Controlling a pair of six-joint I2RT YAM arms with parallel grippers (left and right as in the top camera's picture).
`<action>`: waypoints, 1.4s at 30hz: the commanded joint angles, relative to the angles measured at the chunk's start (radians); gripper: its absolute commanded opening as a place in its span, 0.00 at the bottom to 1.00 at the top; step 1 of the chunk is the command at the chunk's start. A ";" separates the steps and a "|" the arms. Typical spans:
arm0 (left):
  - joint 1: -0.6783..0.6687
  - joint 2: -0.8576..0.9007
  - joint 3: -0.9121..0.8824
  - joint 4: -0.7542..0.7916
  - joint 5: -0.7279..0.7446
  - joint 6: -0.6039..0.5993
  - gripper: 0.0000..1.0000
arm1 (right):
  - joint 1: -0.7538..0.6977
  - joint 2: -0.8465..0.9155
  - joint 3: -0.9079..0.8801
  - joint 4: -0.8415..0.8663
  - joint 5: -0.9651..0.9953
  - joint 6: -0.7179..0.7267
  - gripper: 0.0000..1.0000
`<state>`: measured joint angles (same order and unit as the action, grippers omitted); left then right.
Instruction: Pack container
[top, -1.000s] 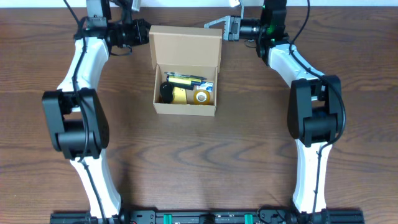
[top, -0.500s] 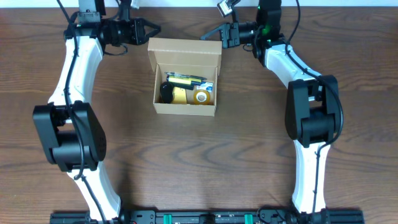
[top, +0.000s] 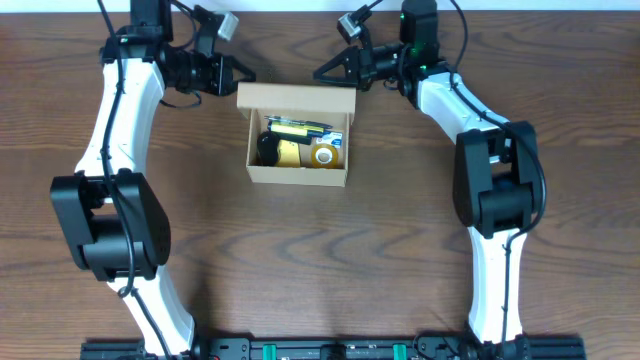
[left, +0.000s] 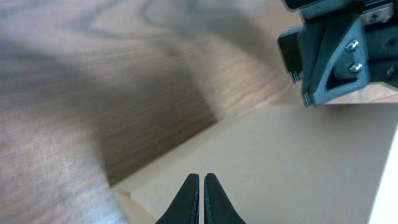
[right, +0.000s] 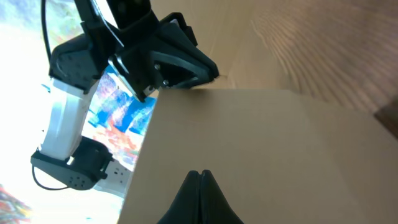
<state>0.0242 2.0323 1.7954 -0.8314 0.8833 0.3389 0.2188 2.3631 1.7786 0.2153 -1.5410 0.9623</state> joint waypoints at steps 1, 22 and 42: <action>-0.023 -0.020 0.008 -0.049 -0.108 0.091 0.06 | 0.018 0.005 0.013 -0.012 -0.019 0.010 0.02; -0.049 -0.114 0.008 -0.107 -0.272 0.109 0.06 | -0.024 0.005 0.008 0.080 0.388 -0.068 0.01; -0.106 -0.156 0.008 -0.185 -0.292 -0.058 0.06 | -0.123 0.005 0.280 -0.266 0.655 -0.385 0.02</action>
<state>-0.0650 1.8832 1.7954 -1.0187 0.6159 0.2882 0.1036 2.3631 2.0071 -0.0013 -0.9424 0.7132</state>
